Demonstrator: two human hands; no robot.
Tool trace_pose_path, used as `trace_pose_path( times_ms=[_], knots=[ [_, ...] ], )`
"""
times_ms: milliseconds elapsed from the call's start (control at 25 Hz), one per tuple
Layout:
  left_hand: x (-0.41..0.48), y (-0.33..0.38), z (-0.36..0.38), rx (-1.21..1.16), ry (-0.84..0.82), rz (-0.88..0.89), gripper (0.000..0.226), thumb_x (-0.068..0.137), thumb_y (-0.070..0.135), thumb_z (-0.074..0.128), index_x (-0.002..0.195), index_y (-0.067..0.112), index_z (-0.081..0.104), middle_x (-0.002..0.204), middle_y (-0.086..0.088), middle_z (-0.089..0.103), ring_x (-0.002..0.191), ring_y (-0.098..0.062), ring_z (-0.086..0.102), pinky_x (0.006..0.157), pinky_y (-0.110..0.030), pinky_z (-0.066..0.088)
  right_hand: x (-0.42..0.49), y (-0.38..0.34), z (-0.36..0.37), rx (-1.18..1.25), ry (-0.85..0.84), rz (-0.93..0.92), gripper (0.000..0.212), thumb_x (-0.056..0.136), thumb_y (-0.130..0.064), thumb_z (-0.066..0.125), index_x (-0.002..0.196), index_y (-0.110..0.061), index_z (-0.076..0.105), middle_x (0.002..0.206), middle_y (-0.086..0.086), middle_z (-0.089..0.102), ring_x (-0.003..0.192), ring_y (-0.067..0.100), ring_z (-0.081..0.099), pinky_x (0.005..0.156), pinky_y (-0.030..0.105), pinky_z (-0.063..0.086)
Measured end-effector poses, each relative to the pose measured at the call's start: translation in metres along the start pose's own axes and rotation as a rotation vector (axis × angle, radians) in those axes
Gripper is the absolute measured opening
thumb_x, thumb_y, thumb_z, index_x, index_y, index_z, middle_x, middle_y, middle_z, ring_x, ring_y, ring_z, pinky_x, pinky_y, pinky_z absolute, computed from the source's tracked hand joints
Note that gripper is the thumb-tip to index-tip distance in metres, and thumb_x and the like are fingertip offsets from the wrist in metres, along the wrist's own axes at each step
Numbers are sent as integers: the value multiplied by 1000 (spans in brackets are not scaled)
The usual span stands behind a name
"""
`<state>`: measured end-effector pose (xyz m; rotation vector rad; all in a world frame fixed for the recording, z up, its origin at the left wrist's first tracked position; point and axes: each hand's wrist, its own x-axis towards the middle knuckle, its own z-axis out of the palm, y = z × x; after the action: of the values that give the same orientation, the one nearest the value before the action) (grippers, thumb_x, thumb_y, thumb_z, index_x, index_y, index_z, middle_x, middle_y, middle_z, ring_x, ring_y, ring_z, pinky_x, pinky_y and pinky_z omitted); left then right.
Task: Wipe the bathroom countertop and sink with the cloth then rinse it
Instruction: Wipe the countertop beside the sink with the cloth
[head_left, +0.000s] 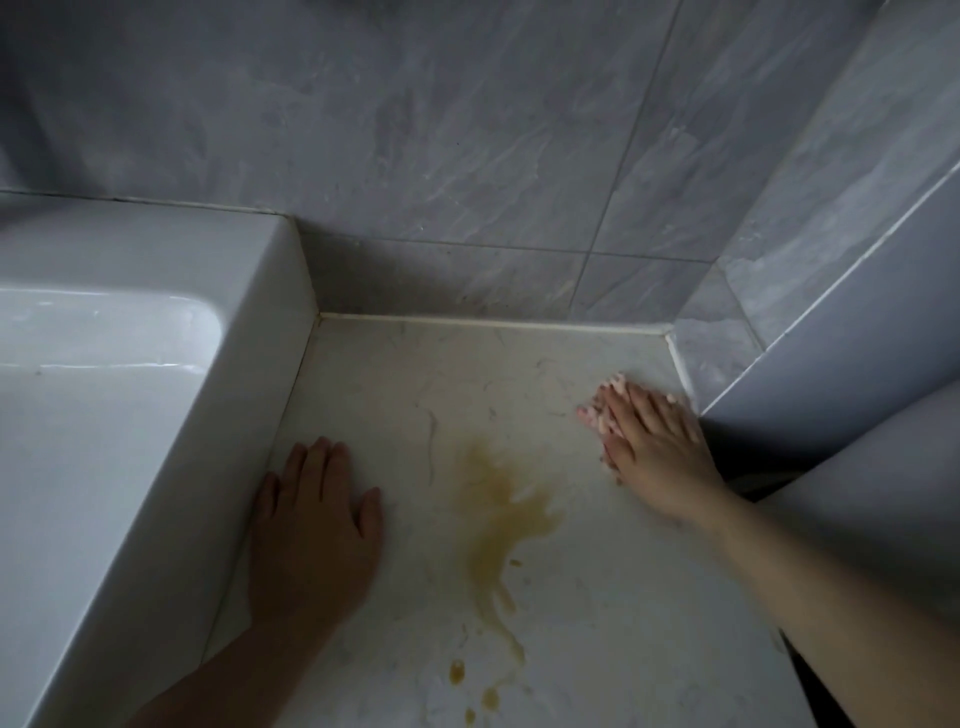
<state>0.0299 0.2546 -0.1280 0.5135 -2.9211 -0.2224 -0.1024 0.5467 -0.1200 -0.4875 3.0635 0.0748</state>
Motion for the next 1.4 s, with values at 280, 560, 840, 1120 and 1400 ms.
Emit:
trace_pose_path(
  times_ms=[280, 560, 840, 1120, 1400],
  knots=[
    [0, -1, -1, 4, -2, 15, 61, 83, 38, 32, 117, -4, 60, 121, -23, 60, 115, -38, 55, 93, -52, 42, 54, -2, -17, 96, -170, 184, 66, 95, -40, 32, 152, -18, 8, 161, 2, -1, 147, 20, -1, 118, 41, -6],
    [-3, -2, 0, -16, 22, 18, 60, 83, 36, 33, 117, -6, 60, 120, -23, 61, 115, -39, 55, 94, -52, 42, -24, -34, 14, 129, 149, -21, 62, 95, -56, 17, 138, -25, 48, 146, 8, 44, 131, 36, 43, 108, 43, 21],
    [-1, -2, 2, -19, 9, 27, 60, 83, 37, 33, 117, -4, 60, 121, -22, 61, 115, -38, 55, 94, -52, 41, 32, -16, 2, 233, 6, 362, 51, 97, -45, 25, 147, -35, 24, 159, 1, 16, 145, 28, 13, 116, 44, 5],
    [-1, -1, 1, -18, 14, 29, 60, 83, 37, 33, 117, -5, 60, 120, -24, 60, 114, -39, 55, 93, -52, 41, -36, -2, 10, 51, 112, 52, 65, 86, -48, 18, 140, -24, 45, 149, 5, 41, 134, 31, 40, 108, 36, 16],
    [-8, -6, -3, 23, -60, 77, 62, 84, 39, 30, 120, -3, 59, 125, -23, 58, 115, -39, 55, 94, -52, 41, -75, -30, 10, 108, 91, 118, 56, 89, -38, 27, 140, -25, 45, 151, 6, 38, 135, 32, 40, 108, 47, 28]
  ],
)
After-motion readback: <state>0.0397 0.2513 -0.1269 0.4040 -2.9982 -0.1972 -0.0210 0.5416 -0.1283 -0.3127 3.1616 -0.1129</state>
